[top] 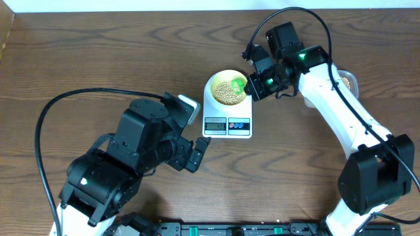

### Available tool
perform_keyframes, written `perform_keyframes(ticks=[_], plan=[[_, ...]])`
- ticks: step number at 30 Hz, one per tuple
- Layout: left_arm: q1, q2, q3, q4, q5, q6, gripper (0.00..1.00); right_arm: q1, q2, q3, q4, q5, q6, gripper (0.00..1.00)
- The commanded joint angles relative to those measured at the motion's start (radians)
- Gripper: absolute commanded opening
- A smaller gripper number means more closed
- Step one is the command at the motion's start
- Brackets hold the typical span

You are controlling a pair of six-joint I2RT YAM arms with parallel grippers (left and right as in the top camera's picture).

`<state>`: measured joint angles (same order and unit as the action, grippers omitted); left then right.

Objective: Scoop item into bowl and weigh 50g on scale
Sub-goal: 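Tilt the scoop slowly to trickle soybeans into the yellow bowl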

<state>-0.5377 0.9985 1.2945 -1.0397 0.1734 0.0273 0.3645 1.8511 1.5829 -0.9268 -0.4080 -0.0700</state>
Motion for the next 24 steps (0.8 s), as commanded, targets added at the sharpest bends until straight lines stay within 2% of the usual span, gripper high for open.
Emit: perform_keyframes(ticks=[1, 24], plan=[[0.003, 0.0, 0.005, 0.0, -0.013, 0.014, 0.99, 0.004, 0.0, 0.023, 0.003, -0.018, -0.018, 0.01], [0.003, 0.0, 0.005, 0.0, -0.013, 0.014, 0.99, 0.004, 0.0, 0.023, 0.028, -0.021, -0.016, 0.01]])
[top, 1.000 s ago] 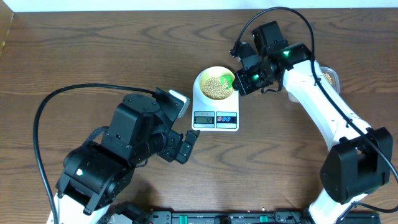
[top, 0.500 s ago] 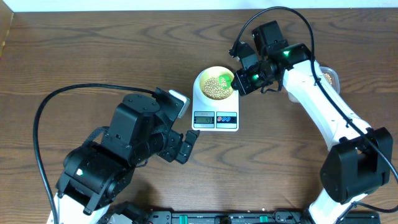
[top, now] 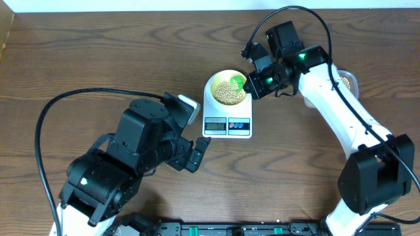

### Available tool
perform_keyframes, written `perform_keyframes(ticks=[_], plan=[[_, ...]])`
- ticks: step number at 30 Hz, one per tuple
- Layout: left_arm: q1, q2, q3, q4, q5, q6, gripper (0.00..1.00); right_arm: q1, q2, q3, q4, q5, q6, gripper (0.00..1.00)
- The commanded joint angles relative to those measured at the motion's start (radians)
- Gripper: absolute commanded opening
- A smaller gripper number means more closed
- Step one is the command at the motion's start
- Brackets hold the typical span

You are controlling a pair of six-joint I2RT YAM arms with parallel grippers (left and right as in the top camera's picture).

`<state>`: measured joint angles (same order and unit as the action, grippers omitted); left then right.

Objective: Scoop item into bowl and weigh 50g on scale
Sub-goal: 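Tilt the scoop slowly to trickle soybeans into the yellow bowl, then move the green scoop back to the soybean tub with the right gripper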

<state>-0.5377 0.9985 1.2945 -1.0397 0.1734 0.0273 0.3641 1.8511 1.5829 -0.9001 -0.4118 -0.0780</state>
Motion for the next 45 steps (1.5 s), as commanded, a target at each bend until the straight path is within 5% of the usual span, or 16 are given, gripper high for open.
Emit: perform_keyframes(ticks=[1, 13, 21, 30, 45], plan=[[0.003, 0.0, 0.005, 0.0, -0.013, 0.014, 0.99, 0.004, 0.0, 0.023, 0.001, -0.017, -0.005, 0.01], [0.003, 0.0, 0.005, 0.0, -0.013, 0.014, 0.99, -0.054, 0.0, 0.018, -0.002, -0.117, 0.194, 0.01], [0.003, 0.0, 0.005, 0.0, -0.013, 0.014, 0.99, -0.203, 0.001, -0.037, 0.01, -0.375, 0.334, 0.01], [0.003, 0.0, 0.005, 0.0, -0.013, 0.014, 0.99, -0.354, 0.001, -0.08, 0.054, -0.636, 0.335, 0.01], [0.003, 0.0, 0.006, 0.0, -0.013, 0.013, 0.99, -0.669, 0.001, -0.08, -0.158, -0.581, 0.145, 0.01]])
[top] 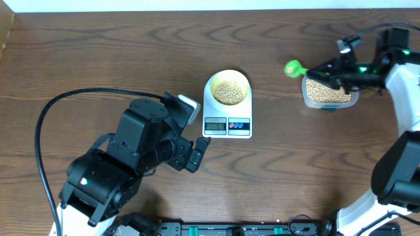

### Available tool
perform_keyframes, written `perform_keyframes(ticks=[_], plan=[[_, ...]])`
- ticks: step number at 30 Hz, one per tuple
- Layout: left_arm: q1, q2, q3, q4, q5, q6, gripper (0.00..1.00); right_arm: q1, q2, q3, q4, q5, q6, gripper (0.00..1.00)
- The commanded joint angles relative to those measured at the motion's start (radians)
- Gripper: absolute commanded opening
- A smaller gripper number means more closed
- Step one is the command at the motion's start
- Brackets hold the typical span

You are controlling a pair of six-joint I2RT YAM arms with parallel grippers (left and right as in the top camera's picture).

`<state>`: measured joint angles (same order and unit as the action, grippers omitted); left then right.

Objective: Scoop item into bowl and weigh 50g on scale
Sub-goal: 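Move the green scoop back to the soybean tub with the right gripper, then dip the scoop into the soybeans and carry it over the yellow bowl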

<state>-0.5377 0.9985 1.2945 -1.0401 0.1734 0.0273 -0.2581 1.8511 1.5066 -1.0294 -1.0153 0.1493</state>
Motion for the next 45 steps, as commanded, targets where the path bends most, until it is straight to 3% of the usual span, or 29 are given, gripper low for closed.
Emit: perform_keyframes(ticks=[1, 11, 17, 22, 26, 36, 41, 45], plan=[[0.003, 0.0, 0.006, 0.0, -0.013, 0.014, 0.99, -0.068, 0.001, -0.004, -0.043, 0.035, -0.099, 0.01], [0.003, 0.0, 0.005, 0.0, -0.013, 0.014, 0.99, -0.064, 0.0, 0.0, -0.06, 0.531, -0.094, 0.02], [0.003, 0.0, 0.005, 0.001, -0.013, 0.014, 0.99, 0.067, 0.0, 0.082, -0.074, 0.823, -0.08, 0.02], [0.003, 0.0, 0.005, 0.0, -0.013, 0.014, 0.99, 0.224, 0.0, 0.19, -0.153, 1.226, -0.057, 0.01], [0.003, 0.0, 0.005, 0.001, -0.013, 0.014, 0.99, 0.305, 0.0, 0.196, -0.189, 1.382, -0.056, 0.01], [0.003, 0.0, 0.005, 0.0, -0.013, 0.014, 0.99, 0.336, 0.0, 0.196, -0.193, 1.301, -0.053, 0.01], [0.003, 0.0, 0.005, 0.001, -0.013, 0.014, 0.99, 0.383, 0.0, 0.196, -0.152, 0.81, -0.375, 0.01], [0.003, 0.0, 0.005, 0.0, -0.013, 0.013, 0.99, 0.448, 0.0, 0.196, -0.097, 0.719, -0.429, 0.01]])
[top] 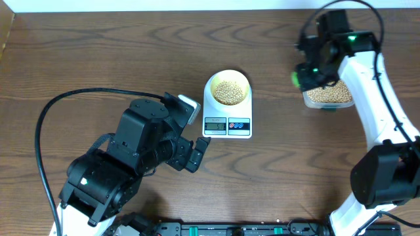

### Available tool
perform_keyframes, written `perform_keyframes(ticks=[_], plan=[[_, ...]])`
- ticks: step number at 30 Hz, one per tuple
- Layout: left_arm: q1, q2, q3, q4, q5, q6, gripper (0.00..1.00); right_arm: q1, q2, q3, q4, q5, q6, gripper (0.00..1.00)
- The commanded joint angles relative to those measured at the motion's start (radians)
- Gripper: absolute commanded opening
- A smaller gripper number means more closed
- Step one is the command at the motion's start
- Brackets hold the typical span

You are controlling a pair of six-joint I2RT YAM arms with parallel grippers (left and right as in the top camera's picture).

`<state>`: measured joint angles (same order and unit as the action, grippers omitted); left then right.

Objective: Scoop item into bowl and weigh 50g on scale
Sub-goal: 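Dip the scoop into the soybeans and carry it over the yellow bowl, then tilt the green scoop to add a few soybeans into the bowl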

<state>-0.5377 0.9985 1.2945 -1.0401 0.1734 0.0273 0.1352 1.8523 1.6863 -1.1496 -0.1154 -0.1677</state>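
A yellow bowl point(228, 88) of pale beans sits on the white scale point(228, 124) at the table's middle. At the right stands a clear container point(328, 96) of the same beans. My right gripper point(310, 73) hangs over the container's left end, shut on a green scoop point(296, 78) whose head shows just left of the container's rim. My left gripper point(197, 153) rests low, left of the scale, fingers apart and holding nothing. The scale's display is too small to read.
The bulky left arm point(125, 164) fills the lower left, with its black cable point(46, 124) looping over the table. A white block point(188, 105) lies by the scale's left edge. The right arm point(374, 111) runs down the right side.
My right gripper has swung in over the container's left end, and the green scoop has come from farther left of the container to its left rim. The left arm has not moved.
At the two oldest moments my right gripper held the green scoop at the bowl's right rim over the scale. Then it was far right, with the scoop out to the left of the bean container. Now the scoop is at the container's left edge.
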Motion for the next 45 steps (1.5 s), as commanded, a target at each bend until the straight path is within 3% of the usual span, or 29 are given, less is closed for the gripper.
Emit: perform_keyframes(ticks=[1, 6, 15, 26, 45], plan=[[0.003, 0.0, 0.005, 0.0, -0.013, 0.014, 0.99, 0.071, -0.001, 0.016, 0.035, -0.197, -0.119, 0.01], [0.003, 0.0, 0.005, 0.001, -0.013, 0.014, 0.99, 0.164, -0.001, 0.016, 0.083, -0.288, -0.15, 0.01], [0.003, 0.0, 0.005, 0.0, -0.013, 0.014, 0.99, 0.293, -0.001, 0.016, 0.094, -0.221, -0.189, 0.01], [0.003, 0.0, 0.005, 0.0, -0.013, 0.014, 0.99, 0.349, 0.035, 0.015, 0.17, -0.047, -0.184, 0.01], [0.003, 0.0, 0.005, 0.001, -0.013, 0.014, 0.99, 0.357, 0.127, 0.014, 0.201, -0.039, -0.153, 0.01]])
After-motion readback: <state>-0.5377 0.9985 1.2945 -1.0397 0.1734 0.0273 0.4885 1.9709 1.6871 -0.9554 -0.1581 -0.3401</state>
